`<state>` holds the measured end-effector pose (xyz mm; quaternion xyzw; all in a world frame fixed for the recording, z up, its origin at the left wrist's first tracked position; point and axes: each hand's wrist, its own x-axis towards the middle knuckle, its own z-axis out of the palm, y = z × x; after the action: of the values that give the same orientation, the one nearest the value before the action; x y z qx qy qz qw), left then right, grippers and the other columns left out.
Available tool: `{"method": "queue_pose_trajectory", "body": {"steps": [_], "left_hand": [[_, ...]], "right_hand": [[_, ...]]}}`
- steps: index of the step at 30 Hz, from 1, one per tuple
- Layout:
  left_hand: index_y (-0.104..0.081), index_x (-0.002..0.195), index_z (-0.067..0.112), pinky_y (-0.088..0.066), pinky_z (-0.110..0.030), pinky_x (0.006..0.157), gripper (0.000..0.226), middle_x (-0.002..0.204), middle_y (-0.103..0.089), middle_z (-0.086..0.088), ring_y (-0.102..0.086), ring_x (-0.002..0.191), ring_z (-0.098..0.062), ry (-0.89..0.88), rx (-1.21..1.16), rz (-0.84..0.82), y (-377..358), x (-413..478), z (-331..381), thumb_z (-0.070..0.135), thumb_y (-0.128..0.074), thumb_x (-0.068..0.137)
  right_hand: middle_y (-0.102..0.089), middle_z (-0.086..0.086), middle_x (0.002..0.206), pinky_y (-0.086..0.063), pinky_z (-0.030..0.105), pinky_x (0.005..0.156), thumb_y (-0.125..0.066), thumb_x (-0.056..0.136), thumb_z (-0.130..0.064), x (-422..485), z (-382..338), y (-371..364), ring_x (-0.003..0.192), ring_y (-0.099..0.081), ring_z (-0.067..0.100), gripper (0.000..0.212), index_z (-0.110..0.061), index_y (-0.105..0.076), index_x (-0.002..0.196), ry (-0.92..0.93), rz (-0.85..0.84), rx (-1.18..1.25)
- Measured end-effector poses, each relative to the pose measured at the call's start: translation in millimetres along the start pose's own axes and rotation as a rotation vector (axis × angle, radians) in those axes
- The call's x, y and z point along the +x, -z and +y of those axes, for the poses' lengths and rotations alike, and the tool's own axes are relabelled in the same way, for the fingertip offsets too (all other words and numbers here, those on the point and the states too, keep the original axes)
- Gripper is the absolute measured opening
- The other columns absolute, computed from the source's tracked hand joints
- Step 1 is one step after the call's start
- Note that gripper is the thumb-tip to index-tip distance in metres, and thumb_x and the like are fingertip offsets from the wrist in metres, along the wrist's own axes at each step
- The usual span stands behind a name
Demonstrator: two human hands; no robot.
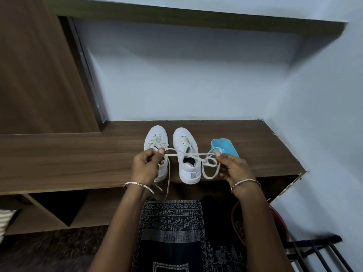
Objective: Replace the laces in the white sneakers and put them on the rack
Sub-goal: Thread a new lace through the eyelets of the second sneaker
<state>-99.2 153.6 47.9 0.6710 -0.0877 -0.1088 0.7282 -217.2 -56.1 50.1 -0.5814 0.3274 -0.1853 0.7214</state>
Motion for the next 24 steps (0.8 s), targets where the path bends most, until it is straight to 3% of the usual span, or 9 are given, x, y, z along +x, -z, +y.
{"method": "queue_pose_trajectory", "body": {"steps": [3,7,9,12,15,18,21,22,24], "left_hand": [[-0.066,0.070,0.012,-0.029,-0.013,0.038,0.024,0.053,-0.054,0.005,-0.035,0.038,0.001,0.012,-0.024,0.008,8,-6,0,0.017,-0.064,0.093],[-0.071,0.081,0.013,-0.036,-0.012,0.045,0.013,0.059,-0.058,0.001,-0.044,0.042,0.002,-0.051,0.042,0.003,14,-10,-2,0.013,-0.065,0.093],[-0.074,0.084,0.018,-0.040,-0.018,0.053,0.011,0.066,-0.065,-0.003,-0.051,0.051,0.001,-0.113,0.152,-0.009,17,-10,-4,0.015,-0.067,0.092],[-0.074,0.086,0.021,-0.043,-0.022,0.053,0.017,0.074,-0.074,-0.001,-0.058,0.057,-0.002,-0.169,0.240,-0.058,20,-11,0,0.011,-0.063,0.094],[-0.073,0.093,0.017,-0.043,-0.018,0.051,0.020,0.082,-0.076,0.001,-0.061,0.060,-0.003,-0.213,0.285,-0.196,14,-13,13,0.004,-0.058,0.096],[-0.069,0.102,0.013,-0.042,-0.013,0.054,0.019,0.085,-0.076,-0.003,-0.066,0.068,-0.005,-0.287,0.336,-0.358,2,-15,28,0.001,-0.056,0.096],[-0.067,0.106,0.015,-0.053,-0.028,0.068,0.019,0.086,-0.074,-0.003,-0.070,0.082,-0.019,-0.393,0.394,-0.467,-8,-12,44,0.006,-0.055,0.095],[-0.067,0.107,0.015,-0.054,-0.031,0.073,0.020,0.086,-0.074,-0.003,-0.070,0.083,-0.019,-0.414,0.391,-0.485,-9,-10,48,0.008,-0.054,0.094],[-0.067,0.106,0.016,-0.054,-0.029,0.067,0.021,0.083,-0.072,-0.003,-0.069,0.076,-0.015,-0.422,0.357,-0.470,-11,-7,56,0.011,-0.053,0.093]], "right_hand": [[-0.073,0.003,0.076,-0.046,0.028,0.063,-0.075,0.087,-0.028,-1,3,8,0.070,-0.060,0.014,0.019,-0.010,-0.077,0.083,0.062,0.106,-0.095],[-0.071,0.003,0.070,-0.051,0.026,0.071,-0.070,0.091,-0.025,-3,1,10,0.069,-0.064,0.013,0.019,-0.009,-0.076,0.083,0.154,0.185,-0.206],[-0.072,0.003,0.069,-0.051,0.024,0.066,-0.067,0.094,-0.025,-4,0,8,0.066,-0.065,0.013,0.021,-0.008,-0.075,0.086,0.218,0.222,-0.312],[-0.073,0.004,0.077,-0.053,0.033,0.073,-0.064,0.094,-0.026,-2,0,4,0.076,-0.069,0.021,0.021,-0.011,-0.075,0.086,0.338,0.297,-0.698],[-0.075,0.005,0.097,-0.050,0.032,0.084,-0.066,0.090,-0.022,-15,-3,-14,0.095,-0.069,0.024,0.019,-0.011,-0.074,0.103,0.354,0.292,-0.920],[-0.073,0.003,0.108,-0.051,0.030,0.090,-0.074,0.085,-0.019,-29,-8,-38,0.101,-0.068,0.017,0.030,-0.013,-0.070,0.115,0.456,0.079,-0.834],[-0.072,-0.011,0.108,-0.052,0.028,0.097,-0.074,0.086,-0.009,-41,-14,-60,0.106,-0.065,0.003,0.037,-0.026,-0.065,0.117,0.413,-0.340,-0.447],[-0.073,-0.014,0.102,-0.052,0.023,0.095,-0.071,0.088,-0.003,-44,-15,-65,0.102,-0.065,0.000,0.036,-0.025,-0.065,0.116,0.370,-0.432,-0.334],[-0.073,-0.005,0.092,-0.053,0.019,0.084,-0.064,0.092,0.001,-46,-18,-72,0.089,-0.068,0.004,0.026,-0.011,-0.067,0.115,0.330,-0.475,-0.209]]}}
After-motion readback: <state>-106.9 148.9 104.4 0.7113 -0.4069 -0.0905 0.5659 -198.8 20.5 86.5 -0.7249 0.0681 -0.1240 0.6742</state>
